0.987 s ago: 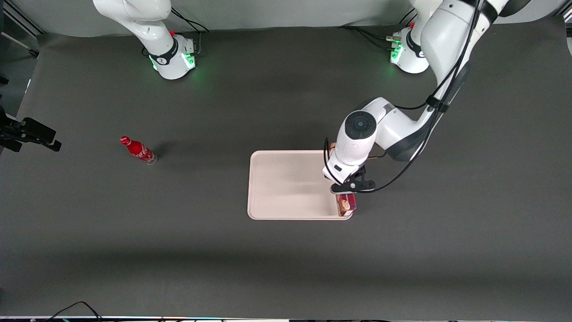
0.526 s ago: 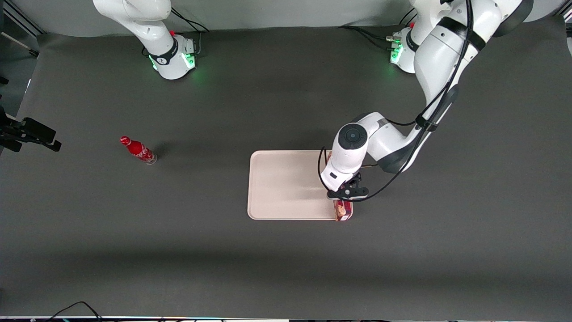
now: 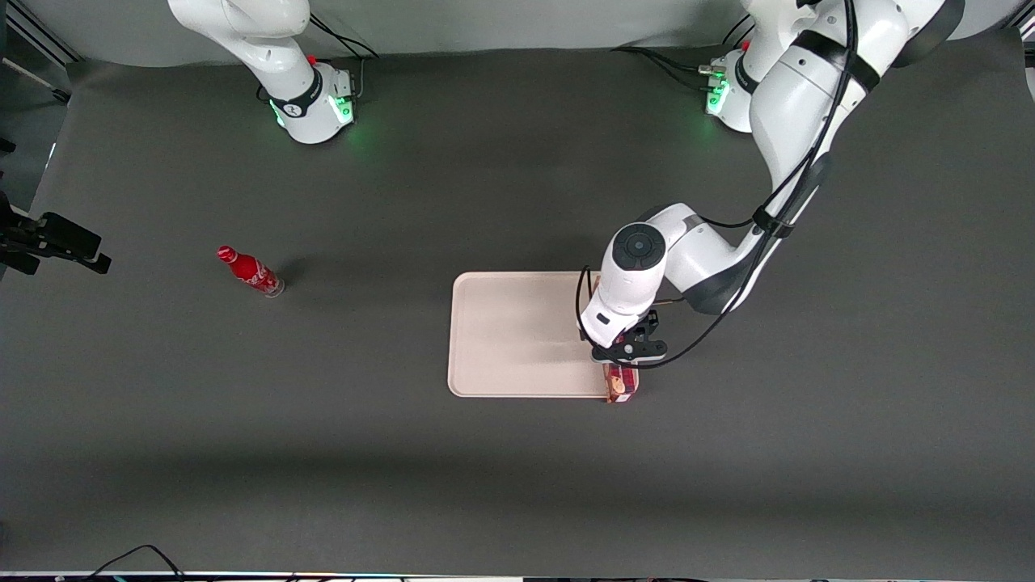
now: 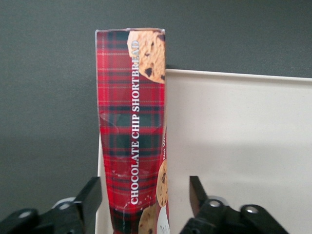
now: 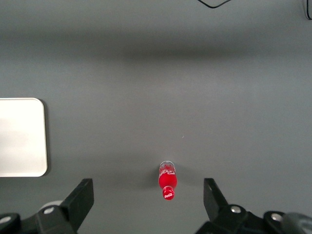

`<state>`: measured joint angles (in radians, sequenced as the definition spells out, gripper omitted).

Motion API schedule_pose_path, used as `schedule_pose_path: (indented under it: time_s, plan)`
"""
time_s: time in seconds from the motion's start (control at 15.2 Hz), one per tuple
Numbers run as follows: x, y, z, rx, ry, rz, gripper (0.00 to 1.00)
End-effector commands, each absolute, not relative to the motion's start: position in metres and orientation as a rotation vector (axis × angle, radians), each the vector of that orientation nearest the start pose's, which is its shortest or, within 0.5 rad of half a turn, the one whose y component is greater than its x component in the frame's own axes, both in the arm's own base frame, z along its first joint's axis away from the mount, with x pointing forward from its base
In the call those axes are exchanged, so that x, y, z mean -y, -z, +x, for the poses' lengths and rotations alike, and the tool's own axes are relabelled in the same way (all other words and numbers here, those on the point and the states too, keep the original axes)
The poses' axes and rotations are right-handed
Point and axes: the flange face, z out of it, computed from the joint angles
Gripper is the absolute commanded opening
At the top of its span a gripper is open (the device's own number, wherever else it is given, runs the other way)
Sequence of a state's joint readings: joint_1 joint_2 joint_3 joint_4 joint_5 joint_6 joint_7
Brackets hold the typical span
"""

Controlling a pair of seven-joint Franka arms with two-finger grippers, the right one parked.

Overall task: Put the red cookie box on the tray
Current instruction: 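Lower the box onto the tray and open the left gripper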

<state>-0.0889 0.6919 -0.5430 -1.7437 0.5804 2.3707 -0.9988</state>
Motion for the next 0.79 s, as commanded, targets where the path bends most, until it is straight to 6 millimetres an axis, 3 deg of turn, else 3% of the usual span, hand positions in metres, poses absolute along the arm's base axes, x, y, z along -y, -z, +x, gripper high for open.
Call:
schedule_pose_path:
  time_s: [0.0,0.13,0.26,0.39,0.59,0.72]
  plan:
    - [0.366,-0.234,0.565,0.116,0.202,-3.121,1.00]
    - [0.364,-0.245,0.566,0.106,0.217,-3.109,1.00]
    - [0.357,-0.275,0.571,0.096,0.261,-3.088,1.00]
    - [0.349,-0.309,0.571,-0.038,0.215,-3.038,1.00]
    - [0.324,-0.384,0.566,-0.193,0.101,-3.063,1.00]
    - [0.286,-0.428,0.564,-0.238,0.020,-3.053,1.00]
